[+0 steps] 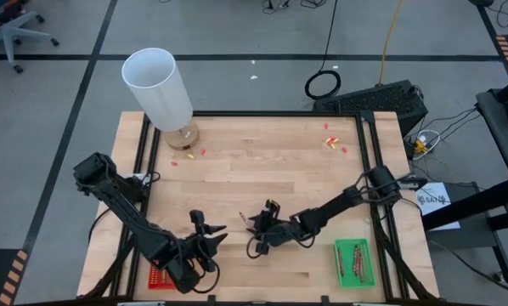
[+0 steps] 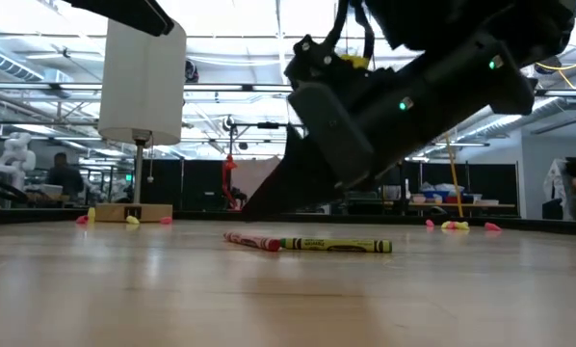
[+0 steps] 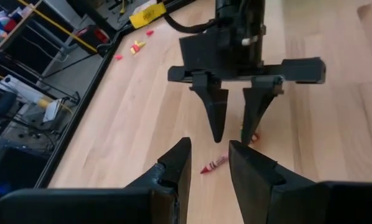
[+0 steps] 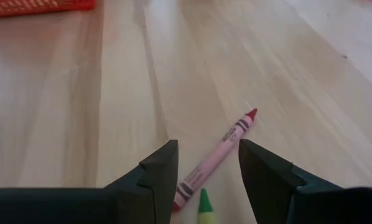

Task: Sort crayons
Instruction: Put the red crayon into the green bin

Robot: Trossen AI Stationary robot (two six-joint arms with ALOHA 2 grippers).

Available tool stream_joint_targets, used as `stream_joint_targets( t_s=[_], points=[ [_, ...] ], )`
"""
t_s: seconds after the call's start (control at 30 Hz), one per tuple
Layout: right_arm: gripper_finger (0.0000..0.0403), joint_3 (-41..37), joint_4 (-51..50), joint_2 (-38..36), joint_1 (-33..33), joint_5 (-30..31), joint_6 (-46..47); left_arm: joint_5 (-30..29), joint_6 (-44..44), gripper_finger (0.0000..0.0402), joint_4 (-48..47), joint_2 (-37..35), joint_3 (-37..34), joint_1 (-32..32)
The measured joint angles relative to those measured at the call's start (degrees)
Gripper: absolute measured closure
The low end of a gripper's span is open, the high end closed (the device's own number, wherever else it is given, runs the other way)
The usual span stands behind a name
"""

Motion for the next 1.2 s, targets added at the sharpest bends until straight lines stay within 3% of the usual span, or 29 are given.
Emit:
stream_joint_targets(
  t_s=[0.5, 0.9, 1.07, 1.2],
  points=[
    [0.0256, 0.33, 4.03, 4.31, -1.29, -1.63, -2.35, -0.17, 0.07, 0.0298, 0.26, 0.00, 0.00, 1.28],
    [0.0390, 0.35, 3.83, 4.31, -1.49, -1.72, -1.35, -0.14, 0.03, 0.0298, 0.27, 0.00, 0.00, 1.24],
    [0.0391, 0.33, 4.88, 4.33, -1.51, -2.16, -1.32, -0.11, -0.02, 0.0298, 0.30, 0.00, 0.00, 1.23],
    [0.0395, 0.29, 7.39, 3.90, -1.53, -6.74, -2.44, 0.13, -0.04, 0.0298, 0.71, 0.00, 0.00, 1.24]
  ],
)
